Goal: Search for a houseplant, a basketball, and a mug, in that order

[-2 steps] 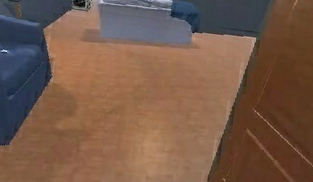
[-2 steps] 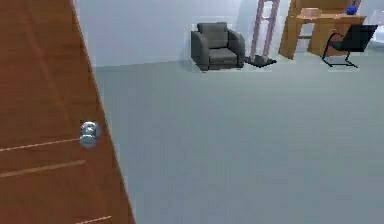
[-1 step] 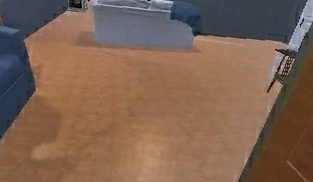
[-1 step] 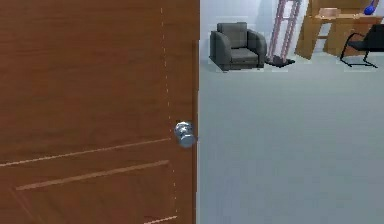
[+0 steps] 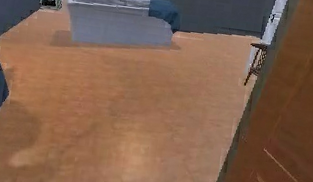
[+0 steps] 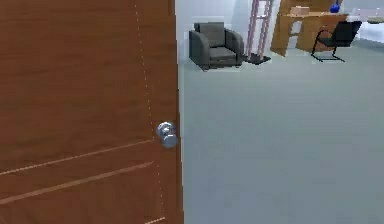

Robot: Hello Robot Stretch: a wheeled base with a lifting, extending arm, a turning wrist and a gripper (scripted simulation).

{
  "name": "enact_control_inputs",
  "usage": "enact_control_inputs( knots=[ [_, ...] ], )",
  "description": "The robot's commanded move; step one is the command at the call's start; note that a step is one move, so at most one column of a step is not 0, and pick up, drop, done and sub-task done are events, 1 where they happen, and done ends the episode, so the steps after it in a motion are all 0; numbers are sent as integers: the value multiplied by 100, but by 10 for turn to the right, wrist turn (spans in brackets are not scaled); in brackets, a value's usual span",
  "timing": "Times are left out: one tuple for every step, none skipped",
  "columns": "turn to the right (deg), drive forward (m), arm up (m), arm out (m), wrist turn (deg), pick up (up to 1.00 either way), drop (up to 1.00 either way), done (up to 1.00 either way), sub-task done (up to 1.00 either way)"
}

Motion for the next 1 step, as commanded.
enact_control_inputs(
  knots=[
    [0,100,0,0,0,0,0,0,0]
  ],
)
